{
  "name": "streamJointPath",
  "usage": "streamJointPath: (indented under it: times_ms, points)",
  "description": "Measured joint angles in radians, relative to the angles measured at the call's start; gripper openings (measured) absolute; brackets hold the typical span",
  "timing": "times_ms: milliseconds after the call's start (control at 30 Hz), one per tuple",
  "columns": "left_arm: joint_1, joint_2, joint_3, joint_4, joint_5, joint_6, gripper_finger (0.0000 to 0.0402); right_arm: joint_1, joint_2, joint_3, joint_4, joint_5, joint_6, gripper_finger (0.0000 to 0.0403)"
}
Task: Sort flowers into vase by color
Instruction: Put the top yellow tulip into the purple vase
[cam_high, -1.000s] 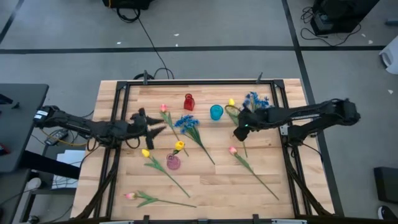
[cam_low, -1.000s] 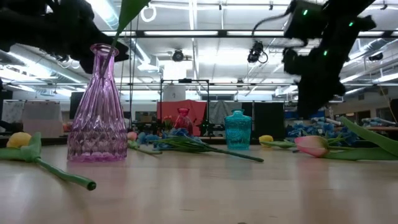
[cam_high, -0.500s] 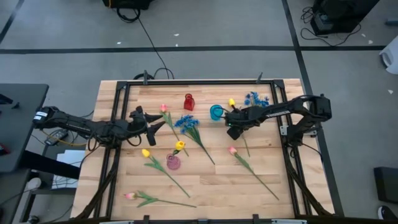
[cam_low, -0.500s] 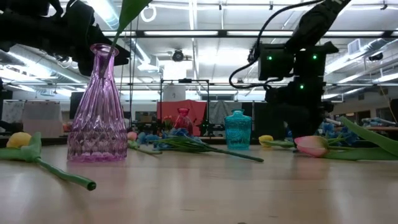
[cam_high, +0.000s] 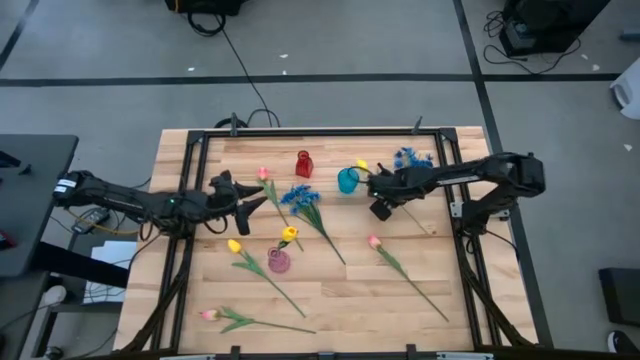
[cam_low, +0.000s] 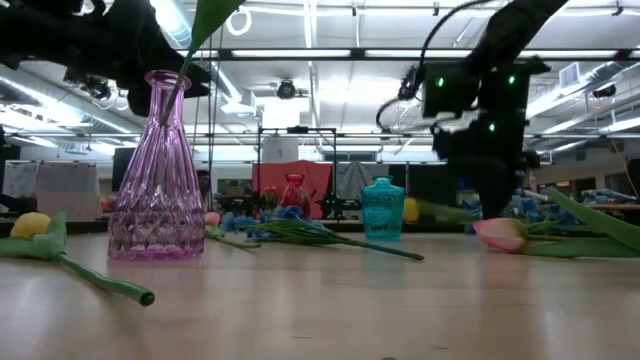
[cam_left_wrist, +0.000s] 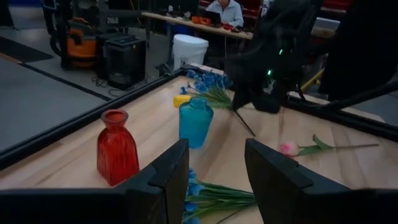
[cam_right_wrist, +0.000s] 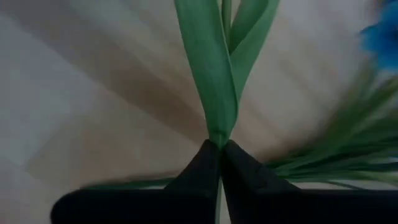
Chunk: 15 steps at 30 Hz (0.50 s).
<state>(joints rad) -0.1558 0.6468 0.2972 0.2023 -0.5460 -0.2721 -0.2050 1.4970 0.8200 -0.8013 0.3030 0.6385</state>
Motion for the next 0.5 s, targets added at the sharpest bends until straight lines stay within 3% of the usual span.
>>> streamJointPath:
  times_ms: [200,300,400,500]
  points:
    - [0.035,0.0,0.045,-0.011,-0.009,0.057,0.0162,-0.016,-0.196,-0.002,0.04,0.159,-0.02,0.0019]
    - [0.09,0.001,0.046,-0.011,-0.008,0.064,0.0162,-0.022,-0.279,-0.002,0.205,0.231,-0.15,0.0012]
    - [0.166,0.012,0.047,0.0,0.074,0.078,0.0159,-0.039,-0.327,-0.001,0.486,0.199,-0.343,0.0015]
    - [0.232,0.043,0.047,0.041,0.207,0.058,0.015,-0.063,-0.344,-0.001,0.757,0.049,-0.475,0.0022]
